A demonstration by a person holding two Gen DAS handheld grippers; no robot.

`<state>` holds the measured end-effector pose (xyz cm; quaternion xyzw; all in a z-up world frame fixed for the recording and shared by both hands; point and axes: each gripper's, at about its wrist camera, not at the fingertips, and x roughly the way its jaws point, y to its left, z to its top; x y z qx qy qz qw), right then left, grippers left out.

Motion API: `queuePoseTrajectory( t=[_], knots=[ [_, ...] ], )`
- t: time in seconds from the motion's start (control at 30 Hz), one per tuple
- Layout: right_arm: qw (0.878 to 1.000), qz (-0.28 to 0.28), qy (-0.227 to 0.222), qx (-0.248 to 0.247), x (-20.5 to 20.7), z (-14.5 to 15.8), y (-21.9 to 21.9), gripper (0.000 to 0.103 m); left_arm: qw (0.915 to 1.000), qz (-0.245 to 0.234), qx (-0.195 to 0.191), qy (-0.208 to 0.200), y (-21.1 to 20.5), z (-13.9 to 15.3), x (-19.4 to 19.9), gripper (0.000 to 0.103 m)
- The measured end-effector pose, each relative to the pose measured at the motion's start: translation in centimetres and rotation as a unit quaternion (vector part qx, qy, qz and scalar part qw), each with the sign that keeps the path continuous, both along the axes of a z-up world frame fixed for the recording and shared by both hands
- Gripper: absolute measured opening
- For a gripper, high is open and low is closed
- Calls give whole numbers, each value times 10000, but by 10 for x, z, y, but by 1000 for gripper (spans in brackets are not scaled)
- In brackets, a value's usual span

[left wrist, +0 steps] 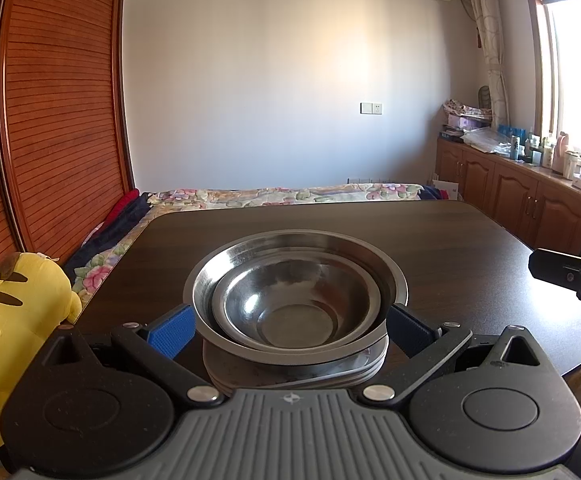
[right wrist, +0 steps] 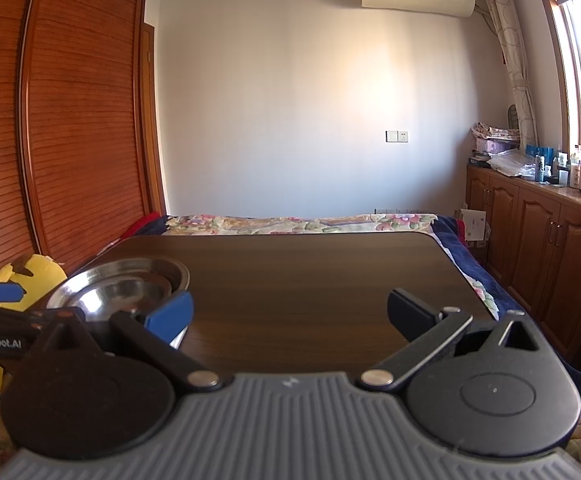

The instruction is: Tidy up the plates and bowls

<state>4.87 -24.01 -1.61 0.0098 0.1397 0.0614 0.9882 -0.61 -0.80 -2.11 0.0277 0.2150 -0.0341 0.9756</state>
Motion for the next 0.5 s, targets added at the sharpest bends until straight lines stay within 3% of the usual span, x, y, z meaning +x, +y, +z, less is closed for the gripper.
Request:
queuePoseTrajectory(
  t=[0.5],
  knots=[
    [10000, -5, 8, 18, 0, 0, 0, 103, 10000, 3, -2, -7, 0, 0, 0, 103]
  ],
)
